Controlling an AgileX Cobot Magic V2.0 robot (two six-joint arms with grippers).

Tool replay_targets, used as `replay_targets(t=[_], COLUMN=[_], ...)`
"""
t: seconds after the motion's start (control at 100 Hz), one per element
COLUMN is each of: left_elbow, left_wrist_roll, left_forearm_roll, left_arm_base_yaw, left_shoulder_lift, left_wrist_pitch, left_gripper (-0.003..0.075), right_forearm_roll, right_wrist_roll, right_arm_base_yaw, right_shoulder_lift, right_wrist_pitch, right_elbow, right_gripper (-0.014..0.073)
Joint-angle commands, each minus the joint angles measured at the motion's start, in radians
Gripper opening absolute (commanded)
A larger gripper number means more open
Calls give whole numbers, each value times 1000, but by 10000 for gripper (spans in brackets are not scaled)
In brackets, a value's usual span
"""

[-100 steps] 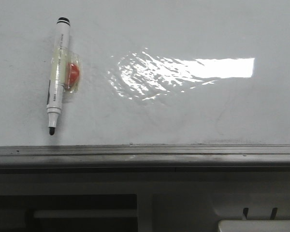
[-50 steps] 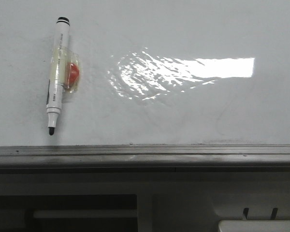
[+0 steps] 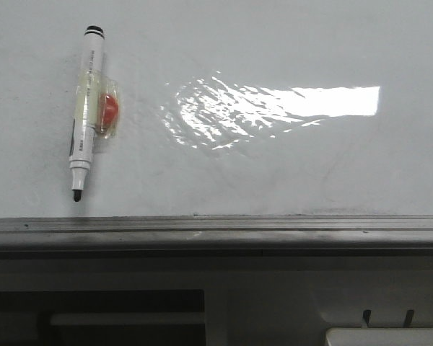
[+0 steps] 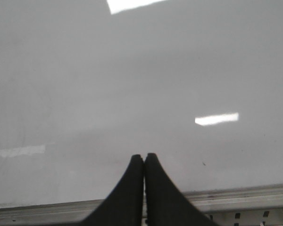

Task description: Write number 9 on whiteboard

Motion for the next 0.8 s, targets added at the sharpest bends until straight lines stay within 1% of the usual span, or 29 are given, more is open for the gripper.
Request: replay_targets(t=[0.0,0.09,0.14,0.16,0.23,0.26,0.28,0.3,0.34,0.36,0.41,0.45,0.52,0.66,0.72,0.79], left_elbow=[-36,-36,-36,-36,-36,-36,-36,-36,-36,-36,-34,-34,-34,-34,-36,-36], left_wrist_roll=[-4,-4,-4,-4,-4,-4,-4,-4,-4,-4,-4,-4,-4,-4,-4,-4], left_forearm_roll=[-9,-13,-13,-15,-15,-15,-15,-15,-15,-15,-15,-15,-36,-45,-89,-136], left_arm_base_yaw=[0,0,0,0,0,0,0,0,0,0,0,0,0,-2,-14,-50], left_shoulder_lift=[33,42,44,44,44,44,44,44,44,44,44,44,44,48,60,93], left_wrist_pitch=[-48,-28,-26,-30,-46,-54,-61,-68,-88,-98,-119,-132,-152,-154,-154,-152], left_gripper=[-19,-17,9,31,141,216,249,314,405,440,491,498,487,438,428,426], right_forearm_roll=[10,10,10,10,10,10,10,10,10,10,10,10,10,10,10,10], right_wrist_roll=[-3,-3,-3,-3,-3,-3,-3,-3,-3,-3,-3,-3,-3,-3,-3,-3], right_arm_base_yaw=[1,1,1,1,1,1,1,1,1,1,1,1,1,1,1,1], right_shoulder_lift=[37,41,41,41,41,41,41,41,41,41,41,41,41,41,41,41], right_wrist_pitch=[-54,-45,-42,-42,-41,-41,-41,-41,-41,-41,-41,-41,-41,-41,-41,-41], right_elbow=[-37,-37,-37,-37,-37,-37,-37,-37,-37,-37,-37,-37,-37,-37,-37,-37], right_gripper=[-69,-69,-69,-69,-69,-69,-69,-69,-69,-69,-69,-69,-69,-69,-69,-69])
